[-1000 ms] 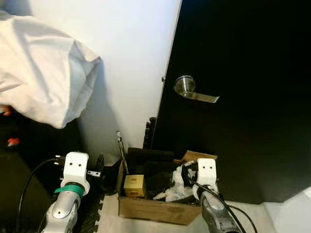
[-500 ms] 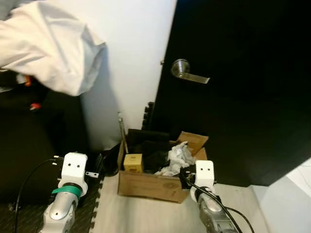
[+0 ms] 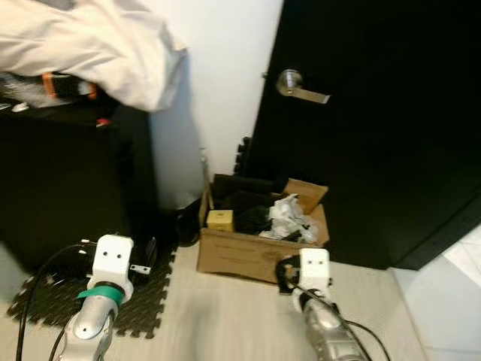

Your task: Clean up the room

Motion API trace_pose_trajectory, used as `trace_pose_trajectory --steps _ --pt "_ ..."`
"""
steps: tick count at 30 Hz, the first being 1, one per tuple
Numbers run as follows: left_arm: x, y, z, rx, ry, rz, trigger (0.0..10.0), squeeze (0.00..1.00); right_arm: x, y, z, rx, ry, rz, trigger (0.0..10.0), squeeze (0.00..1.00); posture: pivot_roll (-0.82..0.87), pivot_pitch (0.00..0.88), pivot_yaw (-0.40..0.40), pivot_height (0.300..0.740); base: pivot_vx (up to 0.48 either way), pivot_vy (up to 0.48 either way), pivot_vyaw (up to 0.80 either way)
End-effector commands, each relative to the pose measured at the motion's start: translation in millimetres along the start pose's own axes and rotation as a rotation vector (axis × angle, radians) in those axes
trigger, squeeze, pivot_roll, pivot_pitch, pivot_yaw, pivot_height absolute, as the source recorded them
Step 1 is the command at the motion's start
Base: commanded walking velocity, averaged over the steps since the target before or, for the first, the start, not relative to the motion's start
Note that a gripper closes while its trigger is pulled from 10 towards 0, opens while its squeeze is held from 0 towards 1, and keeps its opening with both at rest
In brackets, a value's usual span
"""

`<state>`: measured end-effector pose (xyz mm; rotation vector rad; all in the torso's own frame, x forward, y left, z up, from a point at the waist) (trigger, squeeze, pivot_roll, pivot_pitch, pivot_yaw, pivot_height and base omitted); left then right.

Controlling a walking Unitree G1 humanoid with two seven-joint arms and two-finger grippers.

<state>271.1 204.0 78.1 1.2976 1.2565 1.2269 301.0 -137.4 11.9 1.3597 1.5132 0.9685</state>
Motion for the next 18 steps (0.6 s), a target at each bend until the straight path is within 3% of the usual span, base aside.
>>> trace_pose_trajectory --steps 1,18 --pt "-4.6 -3.4 -2.3 0.013 -0.016 0.003 10.0 0.0 -9.3 -9.2 -3.2 0.03 -0.023 -0.009 10.0 0.0 0.1 0.0 -0.033 0.74 -0.307 0.0 0.0" --pt "-3.3 -0.2 1.2 0.007 -0.021 0.038 10.0 0.0 -9.9 -12.3 -4.6 0.038 -0.038 0.001 10.0 0.0 0.1 0.0 -0.015 0.74 0.0 0.0 0.0"
Point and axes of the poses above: a point about 5 cm out from each wrist's last joint towards the gripper, its own z axis pointing out of the wrist towards the gripper, its own y axis along the axis of the wrist's last joint, x = y × z, the point moved 1 cm from there along z, pointing out of the wrist towards the gripper, and after that the axes turned 7 degrees about -z, right-handed, at the moved point
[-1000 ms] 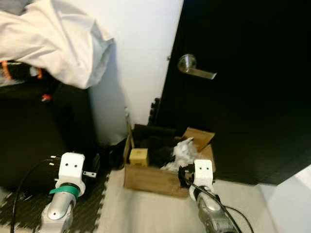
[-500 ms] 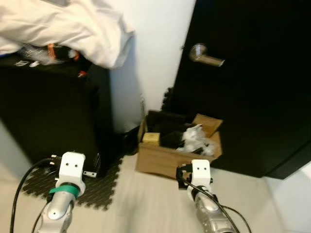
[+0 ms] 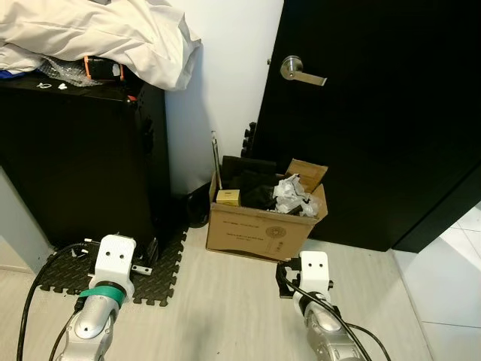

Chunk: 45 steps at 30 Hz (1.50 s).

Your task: Clean up the room

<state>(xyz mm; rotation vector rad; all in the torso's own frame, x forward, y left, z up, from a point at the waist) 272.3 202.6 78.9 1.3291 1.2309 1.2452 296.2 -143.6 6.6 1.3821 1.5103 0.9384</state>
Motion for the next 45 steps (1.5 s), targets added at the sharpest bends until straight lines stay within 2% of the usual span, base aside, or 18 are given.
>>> trace_pose_trajectory --steps 1,15,17,19,45 --pt "-2.6 -1 -0.2 0.009 -0.015 0.007 10.0 0.0 -4.9 -6 -2.2 0.019 -0.019 0.0 10.0 0.0 0.1 0.0 -0.013 0.74 0.0 0.0 0.0" --pt "-3.9 -1 0.9 0.014 -0.023 0.02 10.0 0.0 -5.0 -6 -2.7 0.012 -0.028 0.011 10.0 0.0 0.1 0.0 -0.005 0.74 0.0 0.0 0.0" --pt "-2.5 -4 1.6 0.029 -0.011 0.034 10.0 0.0 -1.0 -1 -2.1 -0.02 0.003 -0.064 10.0 0.0 0.1 0.0 -0.005 0.74 0.0 0.0 0.8" --pt "-2.0 -6 1.7 0.037 -0.003 0.04 10.0 0.0 0.3 1 -1.7 -0.027 0.013 -0.082 10.0 0.0 0.1 0.0 -0.005 0.74 0.0 0.0 0.8" --pt "3.6 -12 3.2 0.07 0.06 0.056 10.0 0.0 5.1 8 3.5 -0.031 0.033 -0.093 10.0 0.0 0.1 0.0 -0.028 0.74 0.0 0.0 0.8"
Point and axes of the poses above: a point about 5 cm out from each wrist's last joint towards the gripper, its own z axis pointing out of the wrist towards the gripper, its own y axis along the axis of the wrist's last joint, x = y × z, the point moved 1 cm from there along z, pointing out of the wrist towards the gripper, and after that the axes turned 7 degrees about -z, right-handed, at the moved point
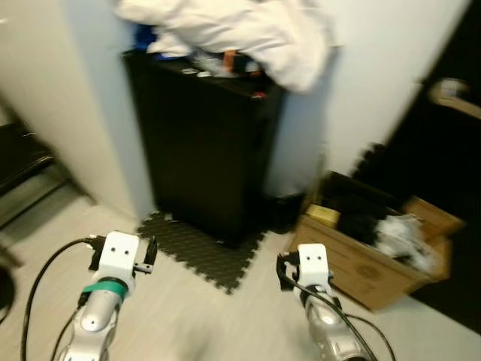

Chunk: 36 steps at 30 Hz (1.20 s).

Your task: Clean up the room

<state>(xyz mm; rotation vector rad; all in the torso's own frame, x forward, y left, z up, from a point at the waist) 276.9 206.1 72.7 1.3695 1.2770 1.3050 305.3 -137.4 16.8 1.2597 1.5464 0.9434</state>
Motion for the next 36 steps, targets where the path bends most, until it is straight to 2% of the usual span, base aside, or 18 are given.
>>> trace_pose_trajectory --steps 1,36 --pt "0.0 -6 -1.6 0.029 0.002 0.011 10.0 0.0 0.7 -6 -1.8 0.021 0.004 -0.008 10.0 0.0 0.1 0.0 -0.028 0.74 0.0 0.0 0.8" --pt "3.8 -13 -6.5 0.059 0.005 0.041 10.0 0.0 12.7 -9 -1.6 0.039 0.075 -0.016 10.0 0.0 0.11 0.0 -0.041 0.74 0.0 0.0 0.8"
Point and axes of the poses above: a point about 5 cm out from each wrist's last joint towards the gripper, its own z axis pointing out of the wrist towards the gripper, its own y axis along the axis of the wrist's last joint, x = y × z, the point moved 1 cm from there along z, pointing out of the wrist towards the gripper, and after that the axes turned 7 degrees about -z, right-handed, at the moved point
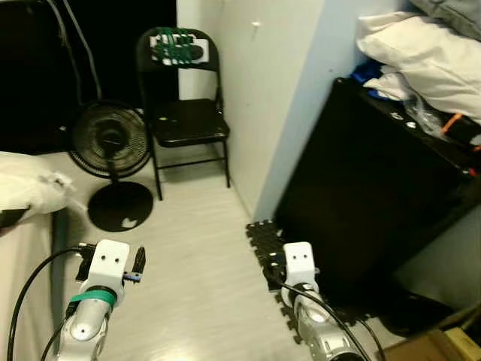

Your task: Clean up the room

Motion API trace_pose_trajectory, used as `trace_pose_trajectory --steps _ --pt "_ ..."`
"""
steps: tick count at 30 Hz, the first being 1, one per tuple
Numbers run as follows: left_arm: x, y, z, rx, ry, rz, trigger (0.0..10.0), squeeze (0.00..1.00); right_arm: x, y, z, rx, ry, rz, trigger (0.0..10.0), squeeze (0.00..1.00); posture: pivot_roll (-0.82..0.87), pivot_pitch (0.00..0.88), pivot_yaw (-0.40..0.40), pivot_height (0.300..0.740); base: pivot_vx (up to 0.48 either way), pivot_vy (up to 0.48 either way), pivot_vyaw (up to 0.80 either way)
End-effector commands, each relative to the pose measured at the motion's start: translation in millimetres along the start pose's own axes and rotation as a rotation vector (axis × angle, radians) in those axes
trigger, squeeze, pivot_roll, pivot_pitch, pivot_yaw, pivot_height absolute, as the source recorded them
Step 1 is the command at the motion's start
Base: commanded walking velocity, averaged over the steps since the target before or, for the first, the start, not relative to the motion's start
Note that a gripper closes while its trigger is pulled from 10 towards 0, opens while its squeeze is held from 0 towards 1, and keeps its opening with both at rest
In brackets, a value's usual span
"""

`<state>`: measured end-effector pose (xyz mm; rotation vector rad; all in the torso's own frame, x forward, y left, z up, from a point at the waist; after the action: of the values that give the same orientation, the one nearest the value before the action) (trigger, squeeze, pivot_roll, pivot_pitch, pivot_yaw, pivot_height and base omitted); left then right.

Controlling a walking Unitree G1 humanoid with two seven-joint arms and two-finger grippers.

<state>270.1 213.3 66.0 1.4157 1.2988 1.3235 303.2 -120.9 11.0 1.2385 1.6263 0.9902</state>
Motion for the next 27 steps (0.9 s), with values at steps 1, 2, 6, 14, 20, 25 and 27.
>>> trace_pose_trajectory --steps 1,2,6,14,20,25,27 --pt "-3.7 -6 -0.9 0.025 -0.014 0.009 10.0 0.0 -4.3 -6 -1.8 0.022 -0.005 -0.006 10.0 0.0 0.11 0.0 -0.041 0.74 0.0 0.0 0.8" --pt "-3.7 -6 -0.9 0.025 -0.014 0.009 10.0 0.0 -4.3 -6 -1.8 0.022 -0.005 -0.006 10.0 0.0 0.11 0.0 -0.041 0.74 0.0 0.0 0.8" --pt "-5.4 -6 -0.3 0.026 -0.019 0.012 10.0 0.0 -4.3 -6 -1.3 0.022 -0.002 -0.006 10.0 0.0 0.11 0.0 -0.044 0.74 0.0 0.0 0.8" --pt "-5.9 -6 -1.4 0.025 -0.021 0.02 10.0 0.0 -1.4 -6 -0.8 0.021 0.01 -0.007 10.0 0.0 0.13 0.0 -0.054 0.74 0.0 0.0 0.8" --pt "-2.3 -16 -5.6 0.078 -0.005 0.054 10.0 0.0 7.2 -6 0.0 0.029 0.049 -0.02 10.0 0.0 0.13 0.0 -0.058 0.74 0.0 0.0 0.8" --pt "-0.4 -25 0.4 0.127 0.012 0.076 10.0 0.0 6.7 -9 0.9 0.05 0.043 0.0 10.0 0.0 0.12 0.0 -0.056 0.74 0.0 0.0 0.8" --pt "-1.3 -25 6.9 0.13 0.01 0.082 10.0 0.0 6.0 -10 1.0 0.061 0.037 0.014 10.0 0.0 0.12 0.0 -0.055 0.74 0.0 0.0 0.8"
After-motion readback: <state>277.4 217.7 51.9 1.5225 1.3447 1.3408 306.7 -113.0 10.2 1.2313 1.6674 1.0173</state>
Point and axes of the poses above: a point about 5 cm out from each wrist's last joint towards the gripper, its own z axis pointing out of the wrist towards the gripper, its own y axis along the axis of the wrist's last joint, x = y × z, the point moved 1 cm from there along z, pointing out of the wrist towards the gripper, and after that the axes turned 7 degrees about -z, right-handed, at the moved point
